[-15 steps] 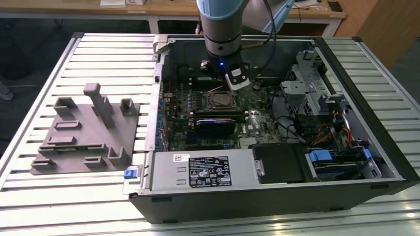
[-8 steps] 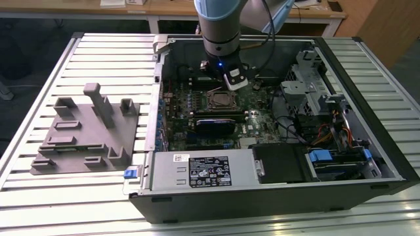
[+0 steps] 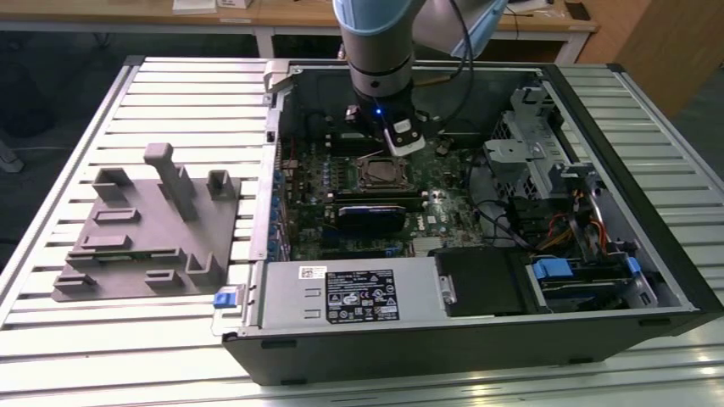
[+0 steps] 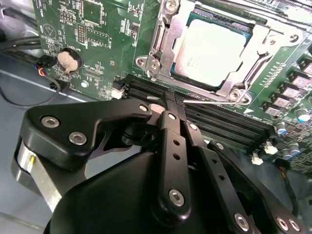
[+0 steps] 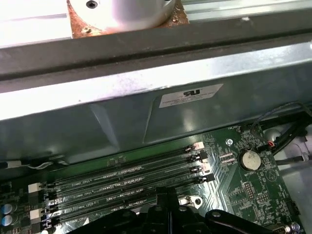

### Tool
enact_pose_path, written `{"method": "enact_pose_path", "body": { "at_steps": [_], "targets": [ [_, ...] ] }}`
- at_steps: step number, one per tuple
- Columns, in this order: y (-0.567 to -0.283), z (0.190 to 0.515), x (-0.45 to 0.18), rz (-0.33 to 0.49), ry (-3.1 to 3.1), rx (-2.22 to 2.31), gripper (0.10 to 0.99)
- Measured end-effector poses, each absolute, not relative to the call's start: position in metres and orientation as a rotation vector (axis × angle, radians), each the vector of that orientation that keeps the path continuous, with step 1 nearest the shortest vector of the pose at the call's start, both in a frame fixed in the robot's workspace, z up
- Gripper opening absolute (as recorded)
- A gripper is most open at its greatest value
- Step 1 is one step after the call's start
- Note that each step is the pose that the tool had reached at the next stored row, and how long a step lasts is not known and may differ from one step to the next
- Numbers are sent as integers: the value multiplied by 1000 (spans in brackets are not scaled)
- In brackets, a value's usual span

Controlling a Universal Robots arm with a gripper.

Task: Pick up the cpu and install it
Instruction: 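Install the first cpu locking lever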

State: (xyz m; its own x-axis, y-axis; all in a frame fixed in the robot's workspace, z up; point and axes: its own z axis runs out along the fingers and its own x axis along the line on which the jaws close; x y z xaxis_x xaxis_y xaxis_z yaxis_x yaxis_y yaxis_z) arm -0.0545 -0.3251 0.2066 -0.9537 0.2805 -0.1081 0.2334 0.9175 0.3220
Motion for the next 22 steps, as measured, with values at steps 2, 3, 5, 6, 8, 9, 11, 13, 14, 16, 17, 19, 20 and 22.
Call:
{"method": "enact_pose_path", "body": {
  "at_steps": [2, 3, 5, 6, 8, 9, 11, 13, 14, 16, 17, 19, 20, 22],
  "targets": [
    [-324, 206, -55, 462, 2923, 408, 106],
    [-324, 206, -55, 462, 2922, 413, 106],
    [-322, 206, -56, 461, 2921, 418, 106],
    [-321, 206, -56, 461, 2921, 418, 106],
    [-320, 206, -56, 461, 2921, 419, 106],
    [-319, 205, -56, 460, 2921, 418, 106],
    [-319, 205, -56, 457, 2919, 418, 106],
    [-319, 204, -56, 453, 2915, 417, 106],
    [-319, 203, -56, 451, 2913, 417, 106],
    [-319, 203, -57, 447, 2910, 418, 106],
    [-319, 202, -57, 445, 2909, 420, 106],
    [-318, 202, -58, 444, 2906, 426, 106],
    [-318, 202, -59, 443, 2905, 429, 106],
    [-317, 202, -61, 443, 2903, 435, 106]
  ]
}}
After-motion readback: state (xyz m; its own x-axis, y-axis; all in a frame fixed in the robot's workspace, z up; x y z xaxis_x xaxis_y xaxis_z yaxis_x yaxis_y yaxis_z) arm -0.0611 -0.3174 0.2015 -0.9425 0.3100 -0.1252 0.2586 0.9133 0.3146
